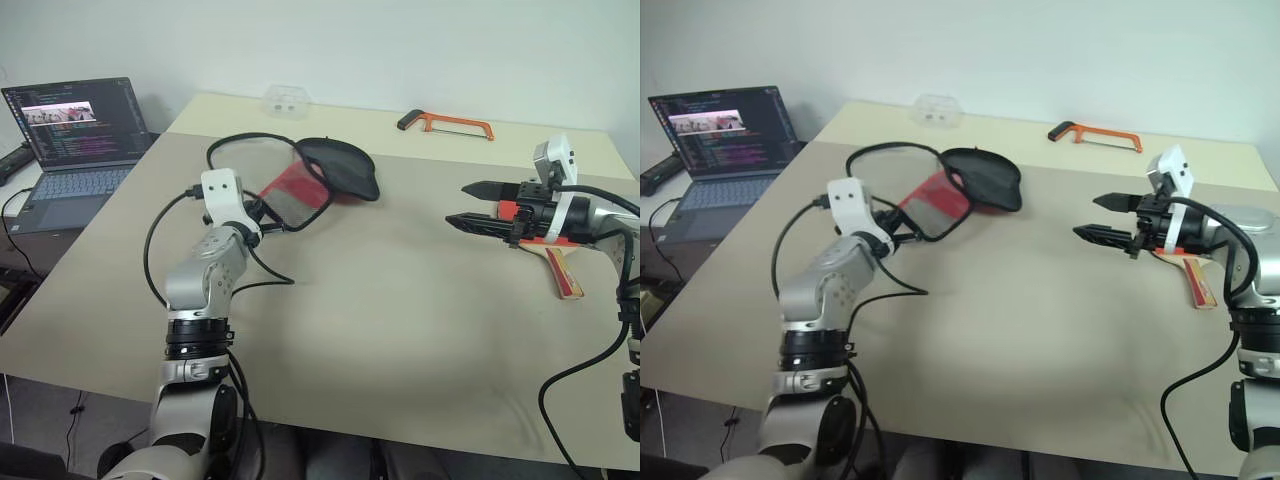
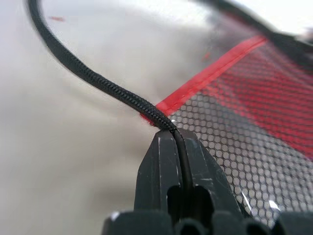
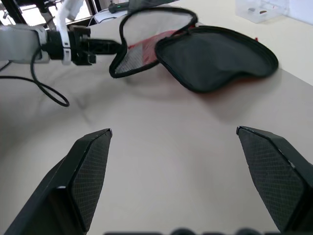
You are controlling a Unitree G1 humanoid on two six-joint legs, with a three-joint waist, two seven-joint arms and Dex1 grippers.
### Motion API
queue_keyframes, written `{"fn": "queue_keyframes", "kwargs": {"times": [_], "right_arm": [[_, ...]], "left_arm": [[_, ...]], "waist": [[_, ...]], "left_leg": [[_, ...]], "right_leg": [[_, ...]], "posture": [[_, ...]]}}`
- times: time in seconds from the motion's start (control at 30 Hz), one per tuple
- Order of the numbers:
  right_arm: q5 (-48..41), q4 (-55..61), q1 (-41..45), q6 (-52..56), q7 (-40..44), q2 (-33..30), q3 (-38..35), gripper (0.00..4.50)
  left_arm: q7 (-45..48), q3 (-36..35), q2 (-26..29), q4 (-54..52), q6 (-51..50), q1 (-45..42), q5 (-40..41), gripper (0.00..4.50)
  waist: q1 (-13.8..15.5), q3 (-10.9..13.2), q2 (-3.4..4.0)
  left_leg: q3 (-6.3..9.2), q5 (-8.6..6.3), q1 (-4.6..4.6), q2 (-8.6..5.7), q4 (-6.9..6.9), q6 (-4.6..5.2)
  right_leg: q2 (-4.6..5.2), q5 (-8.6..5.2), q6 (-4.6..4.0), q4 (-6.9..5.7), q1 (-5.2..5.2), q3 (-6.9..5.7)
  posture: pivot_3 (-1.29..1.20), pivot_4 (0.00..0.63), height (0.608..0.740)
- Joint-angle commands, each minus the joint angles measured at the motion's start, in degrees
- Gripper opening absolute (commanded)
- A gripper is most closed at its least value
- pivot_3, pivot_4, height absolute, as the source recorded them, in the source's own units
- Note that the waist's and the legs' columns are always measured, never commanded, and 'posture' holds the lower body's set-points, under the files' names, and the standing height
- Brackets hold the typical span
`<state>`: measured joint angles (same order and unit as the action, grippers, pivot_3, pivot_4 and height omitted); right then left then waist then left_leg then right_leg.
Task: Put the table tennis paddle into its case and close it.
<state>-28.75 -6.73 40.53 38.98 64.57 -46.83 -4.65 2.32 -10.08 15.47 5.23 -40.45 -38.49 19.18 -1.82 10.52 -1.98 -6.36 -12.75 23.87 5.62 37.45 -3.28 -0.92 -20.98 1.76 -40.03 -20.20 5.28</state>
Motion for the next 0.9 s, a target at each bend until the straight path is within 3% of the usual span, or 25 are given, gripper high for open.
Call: {"fn": "queue_keyframes", "kwargs": {"times": [0.03, 0.6, 0.9], "right_arm": [[-0.26, 1.03, 0.97, -1.42, -0.67, -0.38, -1.91, 4.50], [-2.22, 6.89, -5.59, -0.39, -4.93, -2.03, -7.42, 4.50], [-2.63, 7.11, -5.74, -0.74, -6.33, -2.13, -7.79, 4.50]], "left_arm": [[6.44, 2.81, 2.61, -3.19, 0.31, -2.21, 0.14, 0.03], [25.39, 15.08, 6.54, 7.26, -5.77, -10.91, -3.05, 0.03], [24.21, 16.35, -3.78, 8.77, -4.50, -14.06, -3.51, 0.03]], "waist": [[0.00, 0.00, 0.00], [0.01, 0.00, 0.01], [0.28, 0.00, 0.00]], "left_leg": [[0.00, 0.00, 0.00, 0.01, 0.00, 0.00], [-0.05, 0.01, 0.01, 0.00, -0.21, 0.00], [-0.06, 0.01, 0.02, -0.07, -0.22, 0.01]], "right_leg": [[0.00, 0.00, 0.00, 0.00, 0.00, -0.01], [-0.01, 0.00, 0.00, 0.06, -0.08, 0.01], [0.02, 0.00, 0.00, 0.09, -0.06, 0.01]], "posture": [[0.00, 0.150, 0.740], [0.00, 0.150, 0.740], [0.00, 0.150, 0.740]]}}
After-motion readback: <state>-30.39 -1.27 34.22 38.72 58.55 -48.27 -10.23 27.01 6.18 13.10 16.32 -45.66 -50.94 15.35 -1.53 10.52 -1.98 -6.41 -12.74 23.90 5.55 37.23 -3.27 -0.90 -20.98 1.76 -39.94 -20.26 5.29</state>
